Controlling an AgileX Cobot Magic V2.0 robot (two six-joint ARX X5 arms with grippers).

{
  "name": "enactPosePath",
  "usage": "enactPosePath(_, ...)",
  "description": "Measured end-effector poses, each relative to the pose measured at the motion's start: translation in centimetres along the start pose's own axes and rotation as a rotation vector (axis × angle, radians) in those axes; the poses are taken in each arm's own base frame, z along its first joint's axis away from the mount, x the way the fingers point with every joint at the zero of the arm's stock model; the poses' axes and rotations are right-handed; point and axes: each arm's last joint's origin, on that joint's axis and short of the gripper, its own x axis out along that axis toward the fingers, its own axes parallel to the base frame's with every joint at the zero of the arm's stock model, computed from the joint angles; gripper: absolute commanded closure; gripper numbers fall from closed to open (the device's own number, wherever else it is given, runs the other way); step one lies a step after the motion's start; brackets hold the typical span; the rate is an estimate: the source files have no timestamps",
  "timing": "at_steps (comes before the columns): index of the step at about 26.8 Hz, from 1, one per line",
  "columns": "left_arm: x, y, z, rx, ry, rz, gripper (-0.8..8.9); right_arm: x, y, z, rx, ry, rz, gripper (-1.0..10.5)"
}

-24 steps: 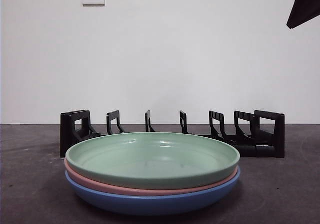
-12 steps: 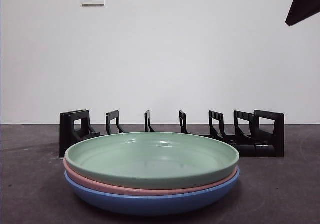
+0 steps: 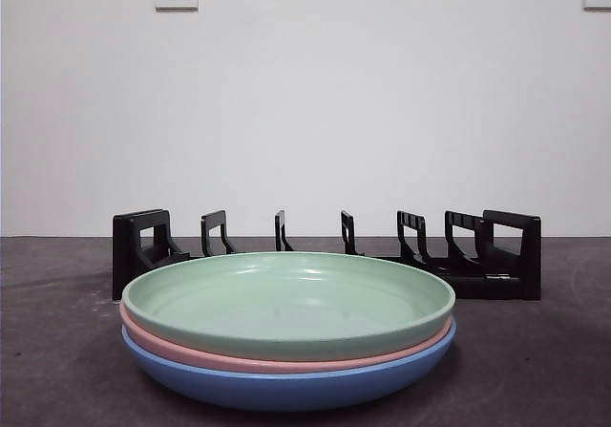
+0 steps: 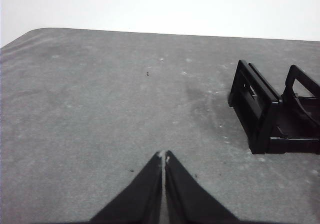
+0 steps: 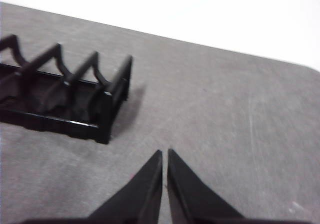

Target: Place the plate

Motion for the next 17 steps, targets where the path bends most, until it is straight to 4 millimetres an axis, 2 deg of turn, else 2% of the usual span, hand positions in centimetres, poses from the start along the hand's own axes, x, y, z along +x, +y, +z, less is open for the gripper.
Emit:
enactPosePath(8, 0.0, 0.0, 0.0, 0.0, 0.0, 0.0, 8.06, 0.06, -0.36, -0.26, 0.031, -0.019, -0.076, 9.3)
enactPosePath(17, 0.0, 0.0, 0.0, 0.0, 0.0, 0.0, 8.06, 0.06, -0.38, -0.16, 0.042, -0.03, -0.08, 9.3)
